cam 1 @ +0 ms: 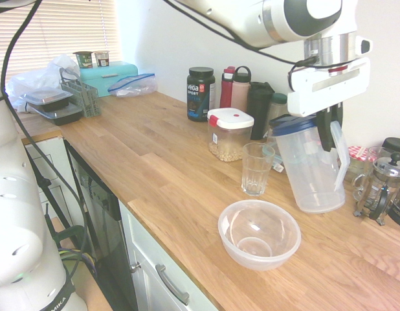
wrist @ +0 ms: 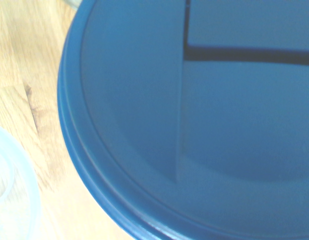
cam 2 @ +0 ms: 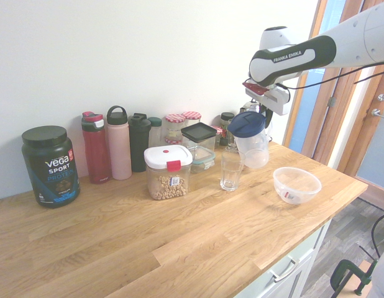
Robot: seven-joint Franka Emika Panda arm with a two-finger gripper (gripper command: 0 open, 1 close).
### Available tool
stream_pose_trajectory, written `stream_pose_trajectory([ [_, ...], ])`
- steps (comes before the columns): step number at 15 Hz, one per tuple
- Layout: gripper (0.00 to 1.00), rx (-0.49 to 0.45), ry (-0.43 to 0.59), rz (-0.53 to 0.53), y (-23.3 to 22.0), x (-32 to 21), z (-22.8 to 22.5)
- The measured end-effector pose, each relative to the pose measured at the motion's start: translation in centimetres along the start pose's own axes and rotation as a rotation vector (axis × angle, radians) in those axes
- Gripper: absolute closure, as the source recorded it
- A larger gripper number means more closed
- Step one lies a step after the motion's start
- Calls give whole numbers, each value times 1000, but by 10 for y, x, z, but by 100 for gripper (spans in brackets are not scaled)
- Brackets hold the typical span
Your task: Pour me some water
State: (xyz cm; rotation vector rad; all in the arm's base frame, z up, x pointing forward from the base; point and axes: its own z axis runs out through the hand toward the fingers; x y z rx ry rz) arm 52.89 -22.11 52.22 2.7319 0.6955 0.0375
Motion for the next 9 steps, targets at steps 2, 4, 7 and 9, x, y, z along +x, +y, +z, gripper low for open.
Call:
stream_pose_trajectory([
  [2,100,-22,-7,-5,-12,5,4],
  [4,100,-43,-6,-3,-15,7,-3],
  [7,100,-109,-25,-8,-17,7,-15],
  [9,100,-170,-59,-21,-24,9,-12],
])
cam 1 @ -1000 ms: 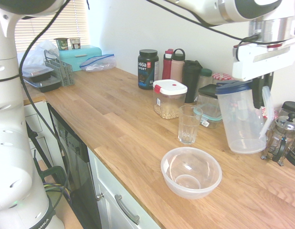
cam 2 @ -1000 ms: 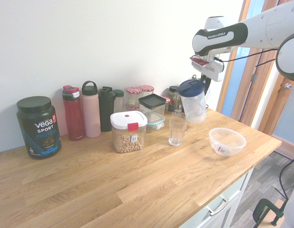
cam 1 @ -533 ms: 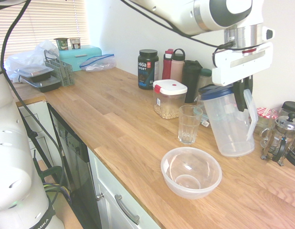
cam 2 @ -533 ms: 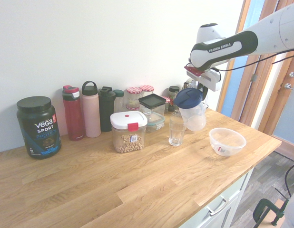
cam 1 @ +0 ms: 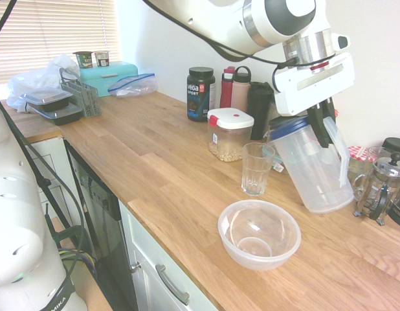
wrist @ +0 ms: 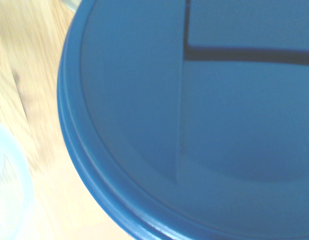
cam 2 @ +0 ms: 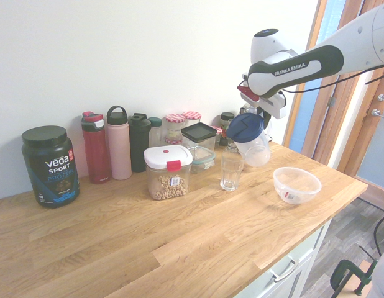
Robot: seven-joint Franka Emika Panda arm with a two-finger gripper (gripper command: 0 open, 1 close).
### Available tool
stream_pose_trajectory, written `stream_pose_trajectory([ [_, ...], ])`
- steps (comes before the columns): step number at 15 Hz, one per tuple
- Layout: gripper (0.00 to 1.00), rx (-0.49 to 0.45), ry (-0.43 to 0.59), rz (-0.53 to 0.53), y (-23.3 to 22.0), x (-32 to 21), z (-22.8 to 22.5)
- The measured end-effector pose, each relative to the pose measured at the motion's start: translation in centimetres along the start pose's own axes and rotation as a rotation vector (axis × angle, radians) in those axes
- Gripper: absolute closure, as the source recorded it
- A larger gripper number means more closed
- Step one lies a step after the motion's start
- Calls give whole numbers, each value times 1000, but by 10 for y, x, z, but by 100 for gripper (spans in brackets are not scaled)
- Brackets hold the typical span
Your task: Pour me some water
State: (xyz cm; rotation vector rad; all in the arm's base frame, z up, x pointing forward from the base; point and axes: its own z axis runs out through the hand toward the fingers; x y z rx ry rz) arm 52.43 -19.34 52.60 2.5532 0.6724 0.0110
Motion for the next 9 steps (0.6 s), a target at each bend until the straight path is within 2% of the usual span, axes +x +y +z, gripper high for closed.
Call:
stream_pose_trajectory([
  [4,100,-67,-31,-27,-27,-3,5],
  [9,100,-134,-45,-41,-34,-21,-5],
])
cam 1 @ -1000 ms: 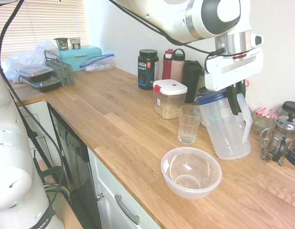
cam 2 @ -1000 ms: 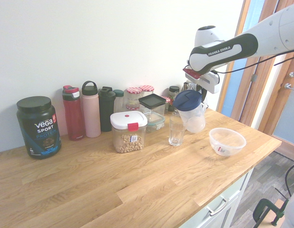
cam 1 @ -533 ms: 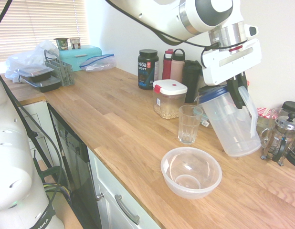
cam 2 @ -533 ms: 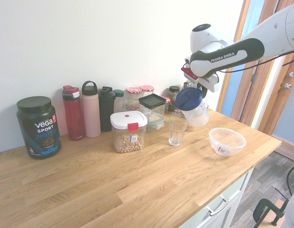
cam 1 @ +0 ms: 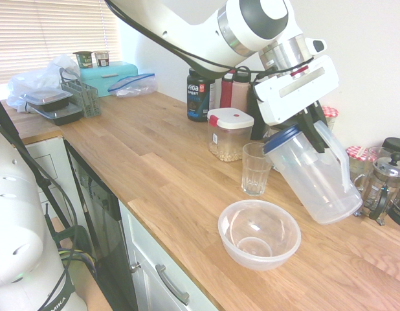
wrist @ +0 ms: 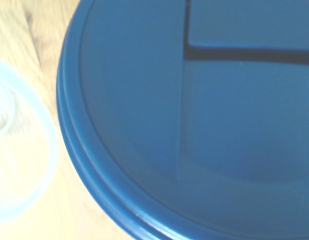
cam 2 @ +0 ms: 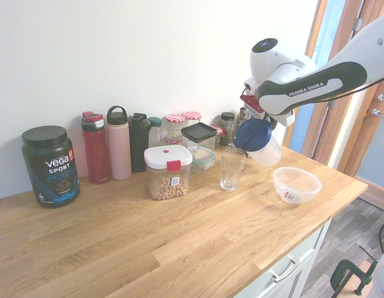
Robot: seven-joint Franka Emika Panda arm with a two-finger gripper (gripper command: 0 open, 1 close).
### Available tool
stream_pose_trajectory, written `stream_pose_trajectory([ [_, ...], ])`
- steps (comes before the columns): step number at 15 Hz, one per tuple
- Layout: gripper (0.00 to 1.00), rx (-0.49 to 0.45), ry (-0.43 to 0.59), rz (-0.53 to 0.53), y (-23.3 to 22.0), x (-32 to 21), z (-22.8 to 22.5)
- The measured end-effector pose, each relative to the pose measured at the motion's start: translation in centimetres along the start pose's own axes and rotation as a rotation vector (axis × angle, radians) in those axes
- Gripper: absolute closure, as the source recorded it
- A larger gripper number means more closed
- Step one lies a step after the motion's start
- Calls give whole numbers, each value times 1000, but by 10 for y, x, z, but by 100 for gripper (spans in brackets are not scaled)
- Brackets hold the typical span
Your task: Pour me some water
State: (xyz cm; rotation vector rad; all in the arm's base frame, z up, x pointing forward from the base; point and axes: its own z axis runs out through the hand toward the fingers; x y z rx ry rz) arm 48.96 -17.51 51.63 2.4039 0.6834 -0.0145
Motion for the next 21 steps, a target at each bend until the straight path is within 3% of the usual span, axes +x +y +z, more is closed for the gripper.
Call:
stream_pose_trajectory([
  [15,100,-122,-26,-35,-21,14,-18],
  [18,100,-20,79,35,3,-15,-49],
  [21,100,131,229,90,46,-85,-113],
])
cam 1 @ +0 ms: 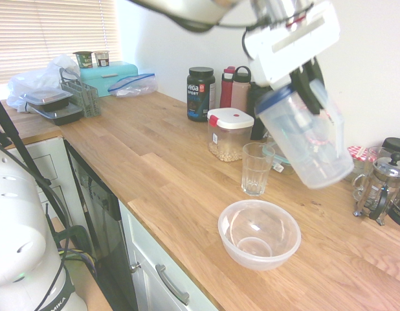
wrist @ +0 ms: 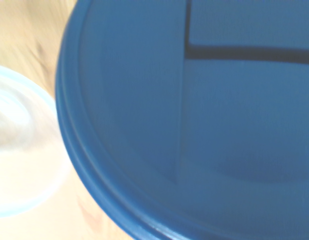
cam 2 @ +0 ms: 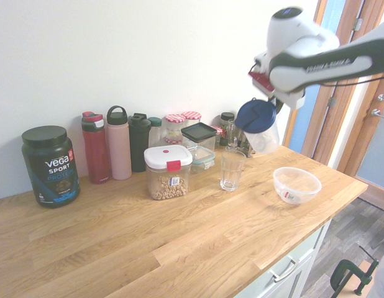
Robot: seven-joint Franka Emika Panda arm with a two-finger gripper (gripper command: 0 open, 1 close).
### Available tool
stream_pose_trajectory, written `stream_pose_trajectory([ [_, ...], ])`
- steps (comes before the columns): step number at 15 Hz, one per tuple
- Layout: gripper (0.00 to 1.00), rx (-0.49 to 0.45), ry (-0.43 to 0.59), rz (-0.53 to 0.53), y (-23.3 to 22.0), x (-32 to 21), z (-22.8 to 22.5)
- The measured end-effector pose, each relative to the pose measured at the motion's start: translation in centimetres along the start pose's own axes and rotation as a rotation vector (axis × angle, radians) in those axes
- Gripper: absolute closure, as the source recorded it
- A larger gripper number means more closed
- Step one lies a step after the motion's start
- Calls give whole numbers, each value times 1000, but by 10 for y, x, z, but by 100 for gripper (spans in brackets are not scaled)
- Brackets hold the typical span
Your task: Pour me some water
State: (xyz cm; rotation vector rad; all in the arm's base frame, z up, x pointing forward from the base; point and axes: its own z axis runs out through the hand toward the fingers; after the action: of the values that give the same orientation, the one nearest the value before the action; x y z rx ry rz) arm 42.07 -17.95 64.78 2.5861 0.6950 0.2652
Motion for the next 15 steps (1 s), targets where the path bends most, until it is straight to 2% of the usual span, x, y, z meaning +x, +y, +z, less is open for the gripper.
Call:
stream_pose_trajectory([
  [3,100,181,109,30,1,-38,-38],
  [6,100,347,173,37,-35,-48,-34],
  [8,100,420,168,106,-58,-78,-27],
  [11,100,429,121,291,-99,-109,-36],
  [15,100,424,34,533,-194,-51,-26],
])
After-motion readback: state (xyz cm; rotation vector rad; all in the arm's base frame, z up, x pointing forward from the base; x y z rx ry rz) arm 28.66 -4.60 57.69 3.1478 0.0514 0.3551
